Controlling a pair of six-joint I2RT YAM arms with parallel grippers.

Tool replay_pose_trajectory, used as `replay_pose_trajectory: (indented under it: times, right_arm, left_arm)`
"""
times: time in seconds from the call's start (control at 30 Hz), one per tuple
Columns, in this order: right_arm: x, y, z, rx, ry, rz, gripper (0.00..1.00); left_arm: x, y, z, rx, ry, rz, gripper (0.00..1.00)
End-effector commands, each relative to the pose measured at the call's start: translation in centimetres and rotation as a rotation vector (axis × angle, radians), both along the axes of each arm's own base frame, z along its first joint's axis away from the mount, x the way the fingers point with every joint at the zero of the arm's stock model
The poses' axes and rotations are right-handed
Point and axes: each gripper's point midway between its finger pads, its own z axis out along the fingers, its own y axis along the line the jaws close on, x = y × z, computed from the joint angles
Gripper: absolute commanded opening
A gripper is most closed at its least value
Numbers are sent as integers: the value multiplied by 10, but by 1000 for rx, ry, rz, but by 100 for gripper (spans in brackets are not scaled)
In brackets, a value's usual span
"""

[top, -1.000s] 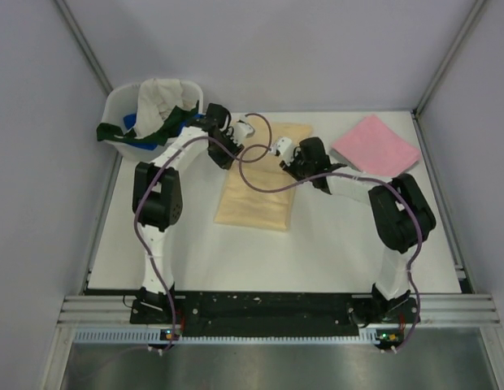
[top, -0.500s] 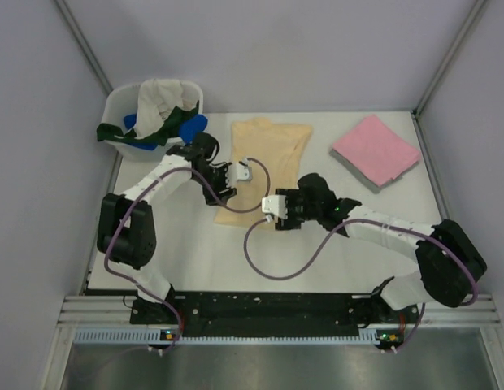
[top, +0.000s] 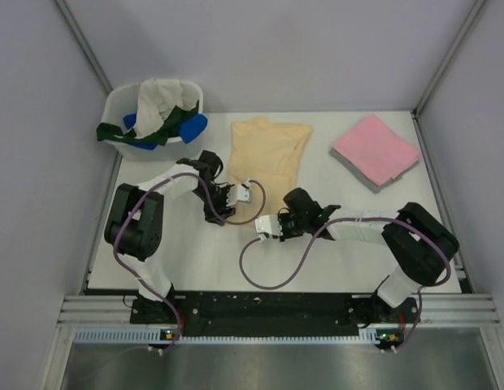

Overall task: Fold and stack the t-shirts
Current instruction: Grab one side of the 2/3 rectangular tshirt with both arms, then fold the long partially folded tshirt into a neat square

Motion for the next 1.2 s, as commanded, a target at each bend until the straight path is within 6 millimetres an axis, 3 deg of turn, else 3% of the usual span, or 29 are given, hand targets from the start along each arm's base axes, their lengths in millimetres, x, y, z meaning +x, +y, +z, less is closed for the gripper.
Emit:
replay_pose_trajectory:
  times: [0.0,0.03,0.1,0.13,0.27,0.47,0.6,0.7,0.77,0.83,1.03,1.1,1.17]
  right_arm:
    - [3,7,0,15,2,-23,7]
    - [2,6,1,10,6,-26,0]
    - [0,0,6,-5,13,-49,0]
    - [-2,-2,12,-2,16,-57,0]
    - [-25,-10,47,23,35,-58,0]
    - [-88,-22,99,77,73,36,0]
    - [-124,-35,134,106,130,65,0]
    - [-140,-41,158,156,172,58,0]
    - [-139,-40,169,198,169,32,0]
    - [-122,-42,172,207,152,-56,0]
    - [-33,-58,178,297,124,-407,0]
    - [-5,-66,180,340,126,-518,0]
    - [18,-70,168,337,142,-595,0]
  left_arm:
    - [-16,-5,-12,9,58,-27,48]
    - [-18,-6,-11,9,70,-14,37]
    - [-20,-4,-7,17,87,23,6]
    - [-20,-4,-2,19,87,44,0]
    - [-40,3,25,27,120,82,0]
    - [-96,16,75,19,182,75,0]
    - [-133,19,123,3,231,56,0]
    - [-139,11,160,-62,216,65,0]
    - [-127,5,175,-90,171,110,0]
    - [-103,-1,179,-96,117,174,0]
    - [1,-7,187,-62,-91,387,0]
    - [33,-8,184,-39,-139,423,0]
    - [62,-16,173,-26,-149,436,0]
